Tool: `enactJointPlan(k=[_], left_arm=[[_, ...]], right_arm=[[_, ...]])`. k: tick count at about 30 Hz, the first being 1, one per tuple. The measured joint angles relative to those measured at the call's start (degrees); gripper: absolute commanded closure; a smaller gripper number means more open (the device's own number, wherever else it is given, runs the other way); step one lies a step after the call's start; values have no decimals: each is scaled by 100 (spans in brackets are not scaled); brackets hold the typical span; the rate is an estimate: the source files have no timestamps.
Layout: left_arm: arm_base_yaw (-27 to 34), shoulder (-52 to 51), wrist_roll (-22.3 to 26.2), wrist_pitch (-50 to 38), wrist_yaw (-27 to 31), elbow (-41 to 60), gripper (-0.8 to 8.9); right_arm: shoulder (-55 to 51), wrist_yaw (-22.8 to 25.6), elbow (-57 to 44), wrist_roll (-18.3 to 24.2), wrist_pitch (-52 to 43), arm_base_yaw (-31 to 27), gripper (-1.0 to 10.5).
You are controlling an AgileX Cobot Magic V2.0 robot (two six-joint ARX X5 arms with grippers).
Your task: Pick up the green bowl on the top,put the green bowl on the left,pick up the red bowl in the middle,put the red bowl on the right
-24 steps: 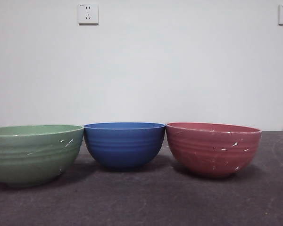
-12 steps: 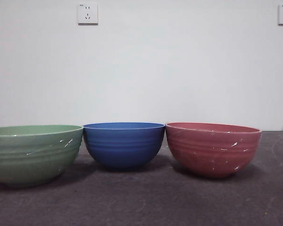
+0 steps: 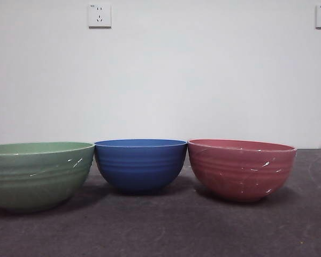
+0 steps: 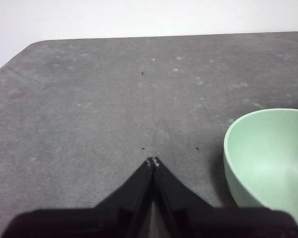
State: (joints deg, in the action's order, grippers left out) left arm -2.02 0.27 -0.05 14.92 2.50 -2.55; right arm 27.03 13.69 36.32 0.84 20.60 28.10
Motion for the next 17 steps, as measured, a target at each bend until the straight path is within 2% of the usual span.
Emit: enactJointPlan(k=[7,12,15,17], left_arm=[[0,0,0,0,0,0,817],[0,0,0,0,0,0,817],[0,0,0,0,0,0,817],[0,0,0,0,-2,0,817]], right_arm=[[0,2,0,7,26,0,944],[-262,98,-76,352,376,-120,944],[-743,-350,-439,400,299,-501,944],[-1134,-964,-855,415,-7,-892,944]])
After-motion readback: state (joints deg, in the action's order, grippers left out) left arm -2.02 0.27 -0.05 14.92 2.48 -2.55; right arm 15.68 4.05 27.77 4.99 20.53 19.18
